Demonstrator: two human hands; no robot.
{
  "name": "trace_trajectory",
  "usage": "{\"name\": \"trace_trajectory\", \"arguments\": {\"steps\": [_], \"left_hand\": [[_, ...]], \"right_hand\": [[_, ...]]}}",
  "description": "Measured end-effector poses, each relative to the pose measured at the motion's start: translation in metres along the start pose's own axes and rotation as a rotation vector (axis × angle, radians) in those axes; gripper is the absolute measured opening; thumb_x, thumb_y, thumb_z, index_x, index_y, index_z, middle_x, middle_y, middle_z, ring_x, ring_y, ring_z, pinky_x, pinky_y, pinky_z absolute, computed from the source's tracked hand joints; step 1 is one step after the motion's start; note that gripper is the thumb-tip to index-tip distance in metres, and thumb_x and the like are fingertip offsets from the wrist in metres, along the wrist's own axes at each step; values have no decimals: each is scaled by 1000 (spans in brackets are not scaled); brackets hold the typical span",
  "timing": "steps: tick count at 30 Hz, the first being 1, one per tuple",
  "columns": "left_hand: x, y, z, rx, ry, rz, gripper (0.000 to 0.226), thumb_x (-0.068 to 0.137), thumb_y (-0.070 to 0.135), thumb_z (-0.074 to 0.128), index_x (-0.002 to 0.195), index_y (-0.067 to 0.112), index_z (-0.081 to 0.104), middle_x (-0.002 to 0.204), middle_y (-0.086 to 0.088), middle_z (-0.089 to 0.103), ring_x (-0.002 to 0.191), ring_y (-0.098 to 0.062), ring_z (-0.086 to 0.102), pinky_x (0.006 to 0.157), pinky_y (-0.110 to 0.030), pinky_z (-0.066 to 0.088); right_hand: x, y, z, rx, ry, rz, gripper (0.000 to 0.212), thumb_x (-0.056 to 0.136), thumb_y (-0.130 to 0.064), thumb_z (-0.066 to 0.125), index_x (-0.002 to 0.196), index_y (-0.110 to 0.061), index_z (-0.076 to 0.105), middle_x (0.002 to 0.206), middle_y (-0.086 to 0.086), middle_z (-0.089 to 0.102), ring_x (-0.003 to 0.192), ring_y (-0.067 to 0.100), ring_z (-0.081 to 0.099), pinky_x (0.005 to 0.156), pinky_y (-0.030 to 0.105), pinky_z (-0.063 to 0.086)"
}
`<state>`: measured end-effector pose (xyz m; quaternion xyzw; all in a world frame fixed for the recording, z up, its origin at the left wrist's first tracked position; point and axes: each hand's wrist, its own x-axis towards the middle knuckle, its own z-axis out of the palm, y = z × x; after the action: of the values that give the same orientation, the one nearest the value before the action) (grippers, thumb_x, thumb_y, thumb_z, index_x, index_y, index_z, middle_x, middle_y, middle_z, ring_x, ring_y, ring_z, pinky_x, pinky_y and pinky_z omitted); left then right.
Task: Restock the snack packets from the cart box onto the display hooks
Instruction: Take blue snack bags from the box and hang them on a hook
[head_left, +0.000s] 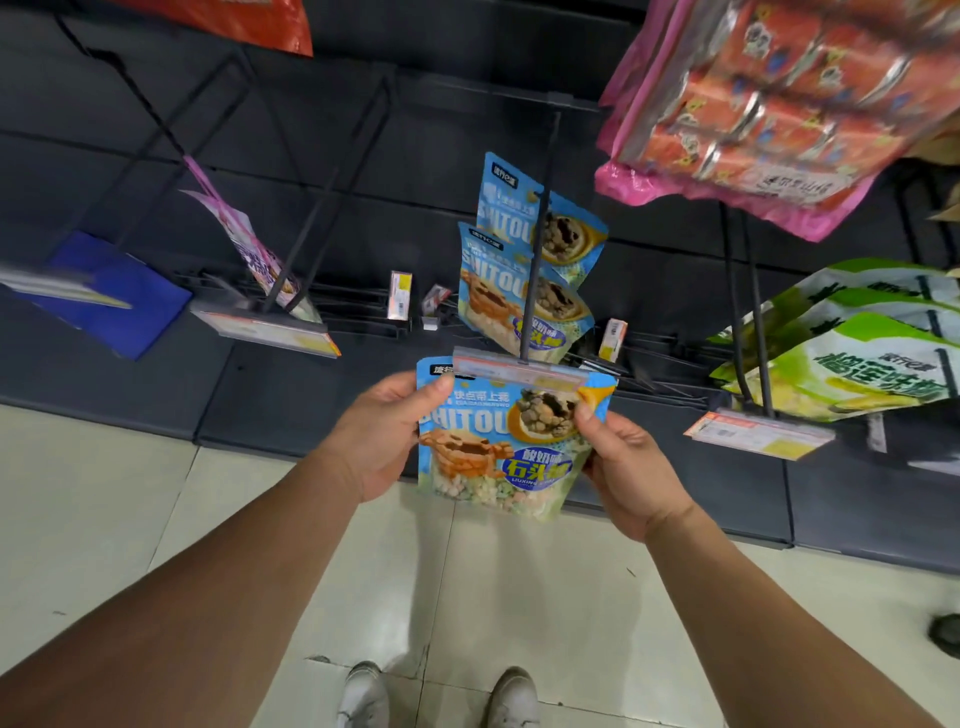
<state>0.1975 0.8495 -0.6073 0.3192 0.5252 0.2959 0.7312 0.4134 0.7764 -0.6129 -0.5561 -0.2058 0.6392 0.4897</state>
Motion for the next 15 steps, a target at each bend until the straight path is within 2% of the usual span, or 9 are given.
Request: {"name": "trace_trajectory", "arguments": {"steps": [2, 4, 7, 9, 13, 15], "left_hand": [[-2, 2, 1, -30, -9, -10, 25, 82, 25, 65, 100, 9, 69, 96, -8, 78, 86, -20, 74, 74, -30, 59], [-2, 3, 1, -67, 3, -10, 44, 73, 31, 68, 109, 5, 67, 104, -13, 76, 94, -25, 72, 83, -36, 56], [-1, 8, 2, -118, 14, -7, 56, 74, 34, 69, 119, 3, 63, 109, -15, 74, 100, -28, 71, 86, -38, 56], [2, 13, 5, -126, 27, -8, 51, 74, 35, 69, 115, 6, 65, 107, -13, 75, 98, -26, 72, 83, -37, 57], [7, 18, 12, -100, 90, -26, 20, 86, 30, 67, 96, 13, 68, 96, -9, 77, 84, -20, 74, 76, -35, 59], [9, 18, 13, -83, 113, -34, 17, 89, 29, 66, 95, 13, 68, 94, -8, 77, 81, -20, 74, 74, -33, 59]], "right_hand": [[-1, 0, 0, 9, -8, -4, 41, 67, -42, 70, 93, -11, 76, 103, 12, 74, 94, 20, 71, 73, 24, 56], [-1, -3, 3, 15, -11, -7, 40, 71, -40, 67, 95, -9, 74, 101, 11, 75, 92, 20, 72, 73, 25, 56], [0, -10, 8, 23, -23, -26, 31, 81, -32, 59, 97, -8, 72, 98, 9, 75, 89, 18, 72, 73, 26, 57], [2, -13, 10, 31, -14, -34, 29, 82, -30, 57, 96, -10, 73, 98, 8, 76, 88, 18, 72, 73, 26, 57], [6, -16, 12, 21, 59, -54, 25, 80, -32, 61, 90, -15, 76, 98, 9, 76, 89, 20, 72, 76, 29, 58], [6, -15, 12, 14, 77, -65, 24, 83, -31, 60, 92, -14, 75, 100, 9, 75, 91, 20, 72, 78, 30, 58]]}}
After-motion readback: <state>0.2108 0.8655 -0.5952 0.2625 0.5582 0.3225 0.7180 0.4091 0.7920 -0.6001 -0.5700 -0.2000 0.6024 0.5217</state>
